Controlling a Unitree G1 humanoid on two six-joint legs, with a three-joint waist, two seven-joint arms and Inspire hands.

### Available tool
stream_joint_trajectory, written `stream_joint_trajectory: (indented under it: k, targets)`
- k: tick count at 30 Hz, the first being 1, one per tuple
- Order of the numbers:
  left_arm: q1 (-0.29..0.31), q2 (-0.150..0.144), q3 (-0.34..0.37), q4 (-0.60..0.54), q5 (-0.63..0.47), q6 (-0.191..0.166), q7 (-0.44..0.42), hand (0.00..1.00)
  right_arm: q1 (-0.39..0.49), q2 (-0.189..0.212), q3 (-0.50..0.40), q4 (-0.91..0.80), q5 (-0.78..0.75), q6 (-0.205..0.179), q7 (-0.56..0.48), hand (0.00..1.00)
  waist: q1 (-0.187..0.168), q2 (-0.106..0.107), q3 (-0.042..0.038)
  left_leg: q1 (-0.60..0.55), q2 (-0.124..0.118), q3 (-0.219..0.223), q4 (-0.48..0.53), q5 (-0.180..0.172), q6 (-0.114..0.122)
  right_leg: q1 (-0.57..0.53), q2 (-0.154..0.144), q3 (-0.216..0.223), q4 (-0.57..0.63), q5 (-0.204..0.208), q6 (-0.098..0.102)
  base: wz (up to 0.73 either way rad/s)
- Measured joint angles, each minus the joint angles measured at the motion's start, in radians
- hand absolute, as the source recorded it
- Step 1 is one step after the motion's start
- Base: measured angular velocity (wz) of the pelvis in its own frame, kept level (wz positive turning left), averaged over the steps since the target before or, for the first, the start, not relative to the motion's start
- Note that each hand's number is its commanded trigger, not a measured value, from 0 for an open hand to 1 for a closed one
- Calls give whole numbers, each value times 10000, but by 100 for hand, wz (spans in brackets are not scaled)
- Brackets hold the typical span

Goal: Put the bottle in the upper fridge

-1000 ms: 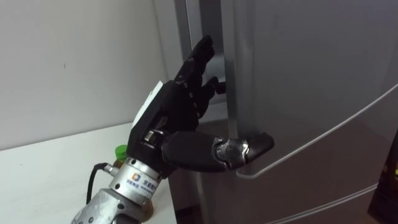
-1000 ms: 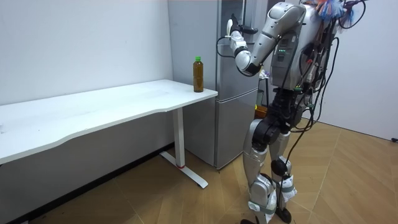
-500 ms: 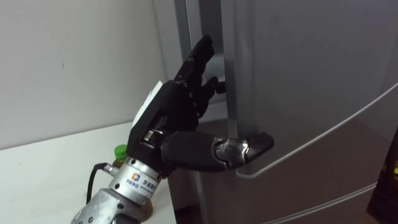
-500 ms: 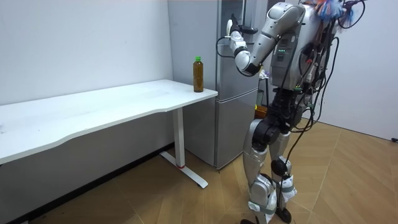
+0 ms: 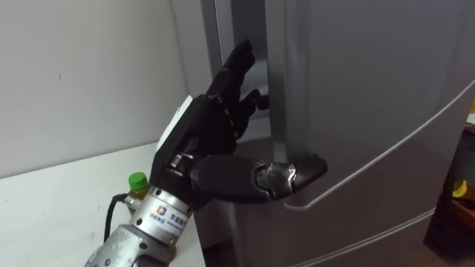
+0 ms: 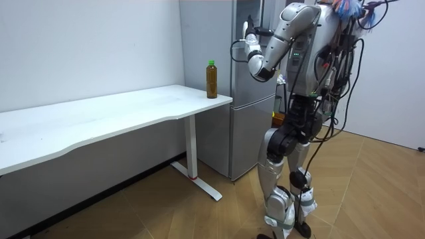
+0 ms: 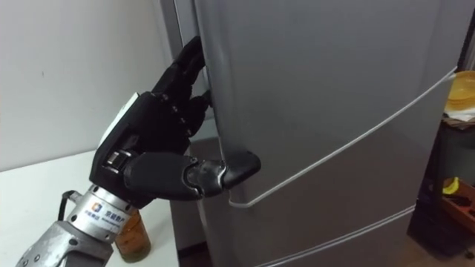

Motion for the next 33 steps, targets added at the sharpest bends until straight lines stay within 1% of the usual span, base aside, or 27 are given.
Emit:
stream_joint_trajectory:
  k: [3,7,12,13,14,18,19,21,23,24,26,27,28,31,33]
  targets:
    - [0,1,-57,-1,-2,-6,0,0,1,-97,0,-20,-4,70,108,0,-15,43,-4,-6,-9,118,-10,-8,53,-68,-20,82,3,89,33,-12]
    - [0,13,-138,0,-3,-9,0,0,-1,-151,-3,-29,-4,70,192,0,-18,34,5,2,-13,289,-15,-6,102,-132,-20,260,-6,187,64,-12]
    - [-13,0,-416,-22,-6,-31,-1,0,-17,-159,-89,-22,-8,70,192,0,-112,43,9,-30,-10,322,0,-20,168,-139,-36,265,-30,276,86,-1]
    - [-17,1,-464,-40,-1,-32,-9,0,-10,-165,-94,-18,-5,70,191,0,-160,17,26,-32,-12,325,11,-25,179,-140,-40,282,-31,286,93,0]
    - [-17,1,-480,-60,12,-33,-45,0,-12,-171,-96,-18,-4,70,191,0,-237,26,23,-45,-13,321,34,-33,194,-142,-44,300,-30,294,102,-3]
    - [-67,6,-615,-77,-37,-34,-274,0,-52,-240,-107,-19,-6,68,192,0,-307,64,-3,-55,-15,412,51,-47,219,-210,-46,405,-24,341,122,-10]
    - [-154,7,-745,-77,-74,-33,-289,0,-51,-262,-112,-17,-8,68,192,0,-346,97,-25,-71,-19,432,51,-48,225,-251,-46,429,-17,359,123,-11]
    - [-300,73,-938,-75,-77,-33,-322,0,-49,-264,-120,-20,-7,70,195,0,-437,116,-25,-45,-15,529,41,-47,226,-279,-39,499,-12,362,123,-14]
    - [-505,131,-1264,-69,-78,4,-538,0,-46,-272,-132,-29,4,68,193,0,-611,138,-15,-9,1,650,13,-48,224,-300,-25,538,-14,369,115,-15]
    - [-563,156,-1363,-56,-81,39,-634,0,-48,-277,-160,-33,6,68,194,0,-637,153,-6,-5,5,659,-10,-48,223,-309,-23,549,-15,373,111,-10]
    - [-653,299,-1739,8,-77,200,-1143,0,-79,-288,-178,-53,8,66,176,0,-819,217,18,24,13,715,-15,-49,221,-324,-4,613,-12,376,108,-9]
    - [-654,322,-1809,16,-78,253,-1231,0,-81,-297,-180,-53,9,66,173,0,-847,235,29,47,19,755,-16,-49,220,-330,6,648,-10,376,107,-19]
    - [-654,330,-1919,39,-81,308,-1403,0,-99,-318,-178,-56,8,66,160,0,-846,263,44,93,42,889,-36,-55,208,-356,38,770,-1,382,97,-27]
    - [-672,271,-1957,89,-182,471,-1837,0,-93,-333,-168,-61,97,63,122,0,-883,269,59,136,89,996,-96,-74,162,-344,81,816,-23,391,71,-15]
    - [-691,274,-1949,97,-187,483,-1981,0,-85,-331,-160,-55,127,63,36,0,-897,257,67,153,101,1004,-94,-67,147,-328,96,815,-36,378,55,0]
